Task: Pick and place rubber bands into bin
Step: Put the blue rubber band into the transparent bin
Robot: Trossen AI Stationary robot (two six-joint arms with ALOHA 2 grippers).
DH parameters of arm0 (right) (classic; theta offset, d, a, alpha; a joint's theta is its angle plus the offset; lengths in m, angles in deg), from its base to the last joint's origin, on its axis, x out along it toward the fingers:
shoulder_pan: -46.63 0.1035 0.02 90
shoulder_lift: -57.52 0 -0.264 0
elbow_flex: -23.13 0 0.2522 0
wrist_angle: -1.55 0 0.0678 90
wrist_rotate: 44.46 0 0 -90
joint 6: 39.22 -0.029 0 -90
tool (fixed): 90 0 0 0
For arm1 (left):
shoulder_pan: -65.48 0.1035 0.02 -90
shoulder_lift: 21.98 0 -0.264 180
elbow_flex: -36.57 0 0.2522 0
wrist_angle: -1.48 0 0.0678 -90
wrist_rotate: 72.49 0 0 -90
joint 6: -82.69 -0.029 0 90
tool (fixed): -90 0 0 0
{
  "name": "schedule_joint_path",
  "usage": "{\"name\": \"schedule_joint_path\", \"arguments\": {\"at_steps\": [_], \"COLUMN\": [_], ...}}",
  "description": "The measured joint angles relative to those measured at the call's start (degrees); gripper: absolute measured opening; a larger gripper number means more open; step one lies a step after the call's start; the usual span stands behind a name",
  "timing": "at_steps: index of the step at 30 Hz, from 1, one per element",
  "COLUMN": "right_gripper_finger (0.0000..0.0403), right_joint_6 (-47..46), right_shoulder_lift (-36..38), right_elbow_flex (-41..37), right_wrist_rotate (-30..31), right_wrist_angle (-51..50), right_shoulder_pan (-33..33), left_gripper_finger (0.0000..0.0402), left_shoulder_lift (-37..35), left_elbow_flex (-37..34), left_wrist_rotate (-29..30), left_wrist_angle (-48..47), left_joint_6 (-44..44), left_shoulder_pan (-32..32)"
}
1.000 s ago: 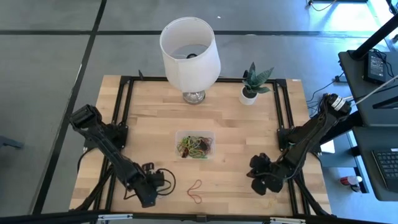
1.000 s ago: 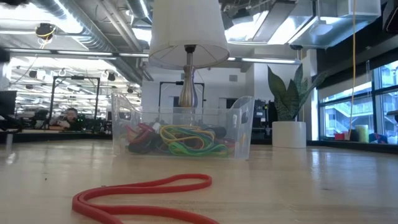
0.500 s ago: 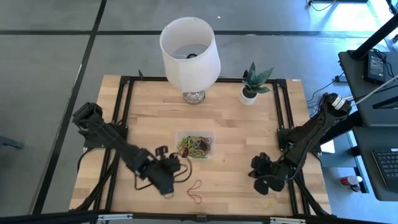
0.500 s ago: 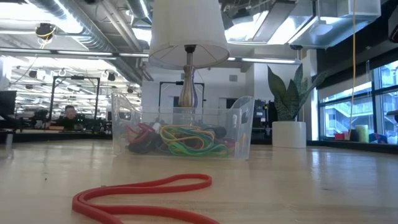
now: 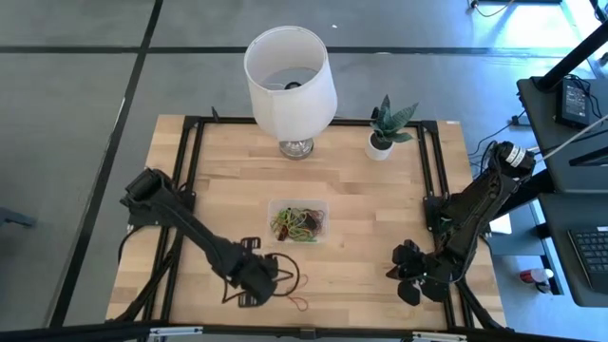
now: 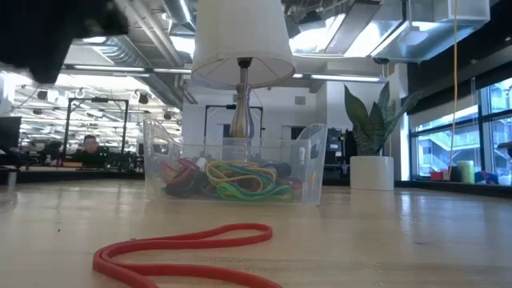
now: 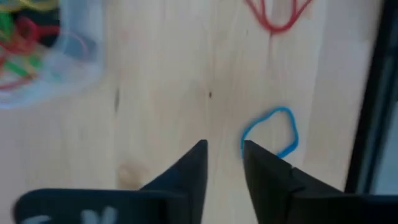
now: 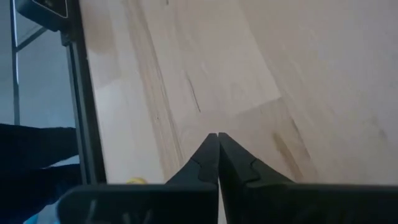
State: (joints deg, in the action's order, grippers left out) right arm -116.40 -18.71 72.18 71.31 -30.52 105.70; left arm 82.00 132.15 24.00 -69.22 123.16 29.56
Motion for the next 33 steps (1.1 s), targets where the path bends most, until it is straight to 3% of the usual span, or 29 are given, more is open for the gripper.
{"name": "schedule_joint_path", "arguments": {"at_steps": [6,16,23,27,30,33], "right_gripper_finger": [0.0000,0.0000,0.0000,0.0000,0.0000,0.0000], "right_joint_6": [-0.4,-0.8,-3.3,-3.7,-3.7,-3.7], "right_shoulder_lift": [0.0,0.0,0.0,0.0,0.0,0.0], "right_elbow_flex": [0.0,0.0,0.0,0.0,0.0,0.0], "right_wrist_rotate": [0.3,0.3,0.3,0.3,0.3,0.3], "right_wrist_angle": [0.0,1.0,0.8,1.1,1.5,2.2], "right_shoulder_pan": [0.1,0.0,-0.2,-0.2,-0.2,-0.2], "left_gripper_finger": [0.0128,0.0095,0.0088,0.0088,0.0067,0.0019], "left_shoulder_lift": [5.2,7.1,7.1,7.1,6.8,6.7], "left_elbow_flex": [0.0,-2.9,-8.2,-10.3,-12.0,-12.8], "left_wrist_rotate": [0.5,2.9,1.1,0.8,0.0,-0.2], "left_wrist_angle": [0.6,3.4,14.4,15.0,15.2,15.2], "left_joint_6": [2.7,3.5,4.2,5.4,7.3,8.6], "left_shoulder_pan": [-3.2,-6.2,-6.2,-6.1,-6.1,-6.0]}}
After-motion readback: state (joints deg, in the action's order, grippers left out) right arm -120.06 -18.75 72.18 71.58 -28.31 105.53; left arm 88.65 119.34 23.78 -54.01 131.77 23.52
